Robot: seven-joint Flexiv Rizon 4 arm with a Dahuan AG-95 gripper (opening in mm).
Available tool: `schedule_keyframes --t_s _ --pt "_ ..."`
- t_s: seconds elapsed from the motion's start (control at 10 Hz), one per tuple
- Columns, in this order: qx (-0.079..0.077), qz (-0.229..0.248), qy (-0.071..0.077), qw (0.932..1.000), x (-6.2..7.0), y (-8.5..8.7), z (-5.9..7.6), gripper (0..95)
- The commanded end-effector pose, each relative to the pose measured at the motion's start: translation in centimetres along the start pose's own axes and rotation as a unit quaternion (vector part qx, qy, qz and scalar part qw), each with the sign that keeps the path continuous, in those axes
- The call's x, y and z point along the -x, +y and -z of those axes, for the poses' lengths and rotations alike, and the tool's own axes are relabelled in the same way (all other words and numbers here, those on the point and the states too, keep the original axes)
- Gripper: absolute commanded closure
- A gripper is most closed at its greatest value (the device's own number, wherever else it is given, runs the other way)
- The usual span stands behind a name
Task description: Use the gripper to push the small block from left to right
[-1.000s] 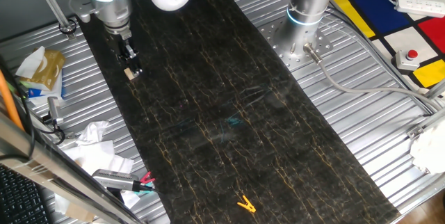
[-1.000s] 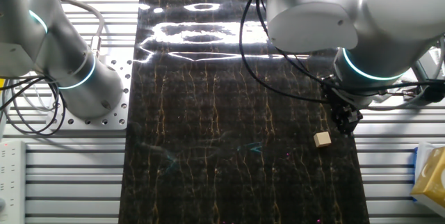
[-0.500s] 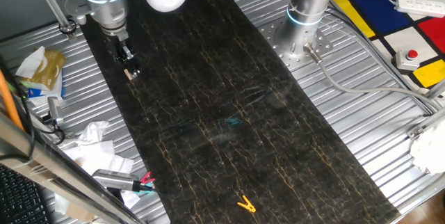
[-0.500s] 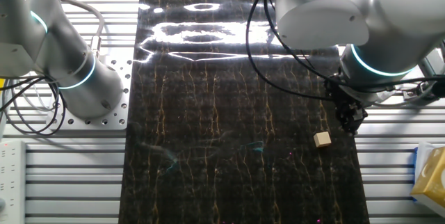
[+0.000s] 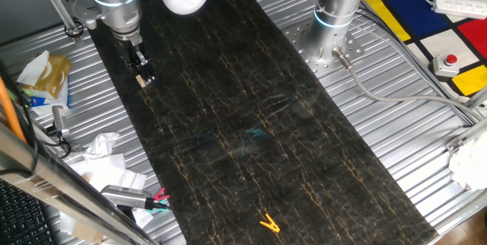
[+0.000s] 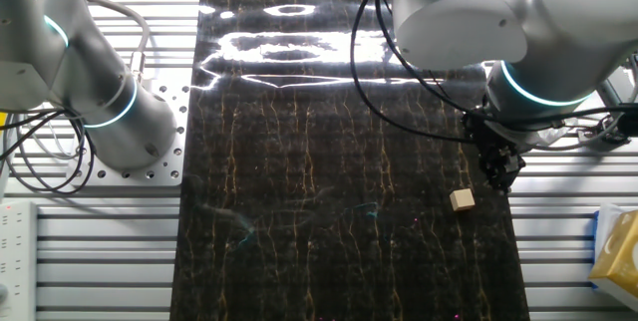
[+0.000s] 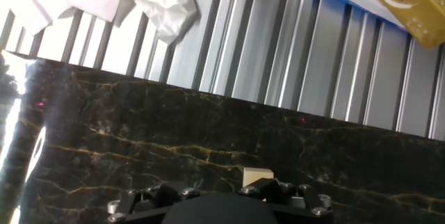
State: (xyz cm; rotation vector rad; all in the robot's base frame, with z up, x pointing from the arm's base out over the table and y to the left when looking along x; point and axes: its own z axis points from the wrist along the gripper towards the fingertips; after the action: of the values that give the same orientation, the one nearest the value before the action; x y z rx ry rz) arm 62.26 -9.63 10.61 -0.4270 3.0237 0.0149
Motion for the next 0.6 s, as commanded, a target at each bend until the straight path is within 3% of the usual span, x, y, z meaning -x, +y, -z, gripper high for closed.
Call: schedule_keyframes --t_s 0.1,0.6 --pt "0.0 -0.013 -0.001 0.9999 -0.07 -0.01 -0.02 19.0" --pt "-0.001 -0.026 -0.001 0.9997 -0.18 -0.01 -0.06 19.0"
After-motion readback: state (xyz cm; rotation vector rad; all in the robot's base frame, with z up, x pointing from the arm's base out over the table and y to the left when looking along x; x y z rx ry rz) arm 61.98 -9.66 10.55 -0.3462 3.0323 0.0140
